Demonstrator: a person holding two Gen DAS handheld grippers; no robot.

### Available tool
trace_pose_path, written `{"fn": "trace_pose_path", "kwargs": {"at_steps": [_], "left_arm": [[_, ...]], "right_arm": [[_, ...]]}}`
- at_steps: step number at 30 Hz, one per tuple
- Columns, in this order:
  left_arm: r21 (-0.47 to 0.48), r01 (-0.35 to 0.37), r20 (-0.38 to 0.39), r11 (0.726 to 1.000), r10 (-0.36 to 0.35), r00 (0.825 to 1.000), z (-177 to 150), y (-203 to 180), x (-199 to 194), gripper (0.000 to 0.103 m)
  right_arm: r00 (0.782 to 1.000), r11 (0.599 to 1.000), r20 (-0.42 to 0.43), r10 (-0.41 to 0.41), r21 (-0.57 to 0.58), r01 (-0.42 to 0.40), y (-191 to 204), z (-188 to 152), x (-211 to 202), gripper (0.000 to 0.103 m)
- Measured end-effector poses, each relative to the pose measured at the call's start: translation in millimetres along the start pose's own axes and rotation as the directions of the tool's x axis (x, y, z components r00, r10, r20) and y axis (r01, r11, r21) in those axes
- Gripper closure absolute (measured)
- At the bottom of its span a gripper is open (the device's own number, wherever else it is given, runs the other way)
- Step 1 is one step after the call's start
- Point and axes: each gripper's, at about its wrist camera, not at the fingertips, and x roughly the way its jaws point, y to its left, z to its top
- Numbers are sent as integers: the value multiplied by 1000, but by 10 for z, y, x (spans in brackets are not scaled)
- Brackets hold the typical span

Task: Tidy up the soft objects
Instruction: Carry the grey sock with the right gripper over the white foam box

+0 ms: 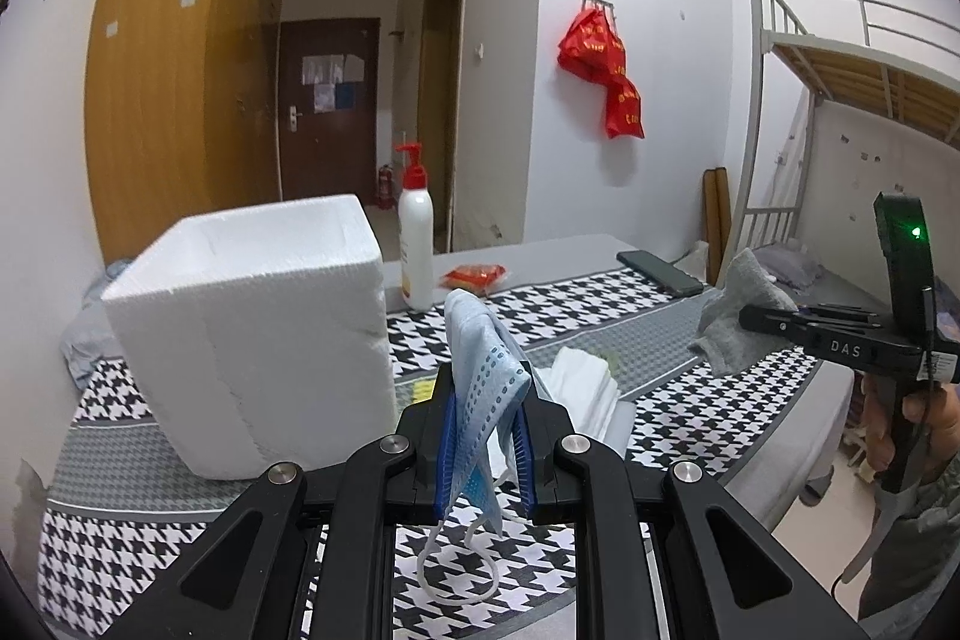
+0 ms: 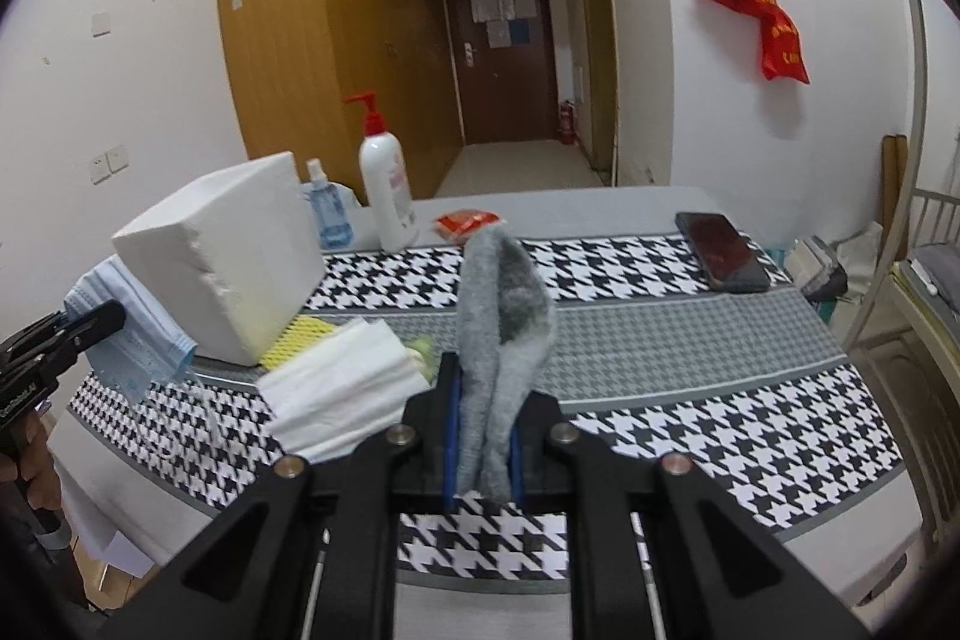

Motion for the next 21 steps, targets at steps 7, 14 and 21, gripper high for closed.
{"fn": "trace_pose_path", "kwargs": {"at_steps": [7,14,21], "left_arm": [[4,-31,26,1000,31,999,23,22,-118,85],[-6,-62,42,998,62,997,23,56,-214,85],[-15,-94,57,995,95,994,15,118,-332,85]], "right_arm": [[998,998,26,52,-31,-51,182,37,-51,87],[993,991,35,110,-75,-107,387,55,-63,87],[990,986,36,137,-101,-133,545,78,-30,87]]}}
